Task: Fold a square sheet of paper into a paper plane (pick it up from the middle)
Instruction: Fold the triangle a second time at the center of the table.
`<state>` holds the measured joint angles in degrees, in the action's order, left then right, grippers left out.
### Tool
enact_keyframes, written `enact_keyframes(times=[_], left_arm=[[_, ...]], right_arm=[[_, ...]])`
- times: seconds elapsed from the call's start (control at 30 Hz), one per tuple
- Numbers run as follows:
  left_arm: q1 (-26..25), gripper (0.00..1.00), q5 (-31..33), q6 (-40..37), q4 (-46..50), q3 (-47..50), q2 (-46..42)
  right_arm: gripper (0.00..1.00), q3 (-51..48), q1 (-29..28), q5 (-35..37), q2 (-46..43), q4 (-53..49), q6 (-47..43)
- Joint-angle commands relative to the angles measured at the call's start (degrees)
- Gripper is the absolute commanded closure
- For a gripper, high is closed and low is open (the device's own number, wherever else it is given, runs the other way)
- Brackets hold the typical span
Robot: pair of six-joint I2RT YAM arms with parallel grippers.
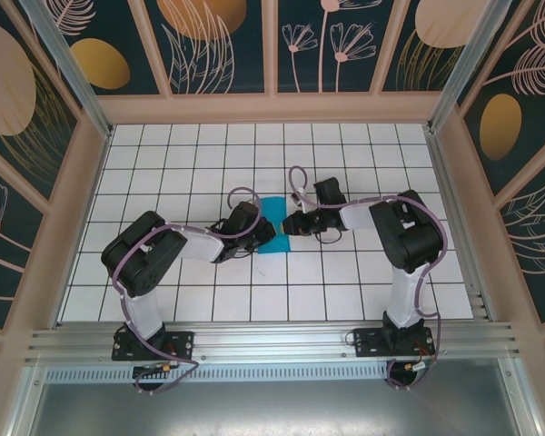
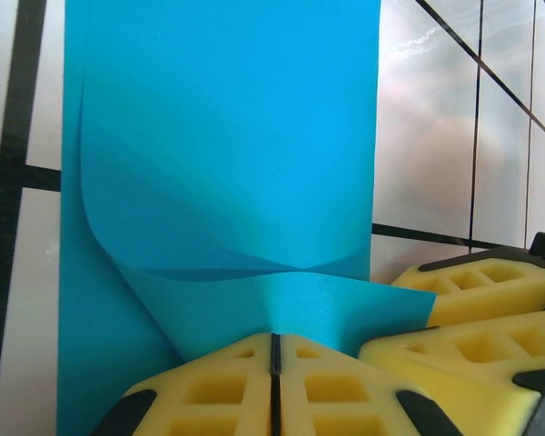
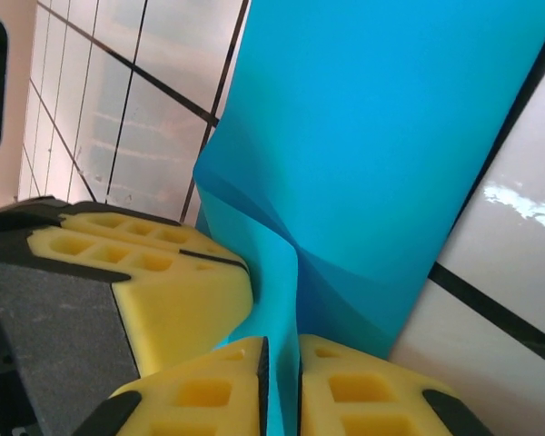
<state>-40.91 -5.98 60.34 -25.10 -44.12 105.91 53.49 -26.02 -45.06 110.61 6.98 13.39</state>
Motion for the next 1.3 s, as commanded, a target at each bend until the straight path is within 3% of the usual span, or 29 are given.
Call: enact_keyframes(times=[0.0,0.23,0.47,0.57,0.77,0.93,1.27], left_arm=[[0.3,0.89,1.9,0.2,2.0,1.6,-0.3],[0.2,0.89,1.9,0.0,2.0,1.8,-0.5],[0.2,0.90,1.7,-0.1,1.5,2.2,0.1],[0.2,0.90,1.2,-0.2,0.9,2.3,0.2],[0.2,0.90,0.4,-0.3,0.3,1.8,0.4],[0.2,0.90,0.6,-0.4,0.6,1.9,0.2],[0.2,0.90,0.8,-0.1,0.5,2.1,0.2]], right_arm=[[0.87,0.2,0.3,-1.3,-1.7,-2.1,-0.3],[0.95,2.0,0.4,-0.8,-1.7,-3.8,-1.1],[0.74,-0.1,0.7,8.1,-7.8,-6.0,0.4],[0.71,-2.5,0.8,9.0,-12.4,-5.3,2.5],[0.84,-4.6,-2.2,2.4,-14.7,-4.4,5.1],[0.93,-4.6,-4.9,2.0,-12.9,-4.8,5.5],[0.96,-3.1,-7.0,1.9,-8.1,-7.1,4.6]])
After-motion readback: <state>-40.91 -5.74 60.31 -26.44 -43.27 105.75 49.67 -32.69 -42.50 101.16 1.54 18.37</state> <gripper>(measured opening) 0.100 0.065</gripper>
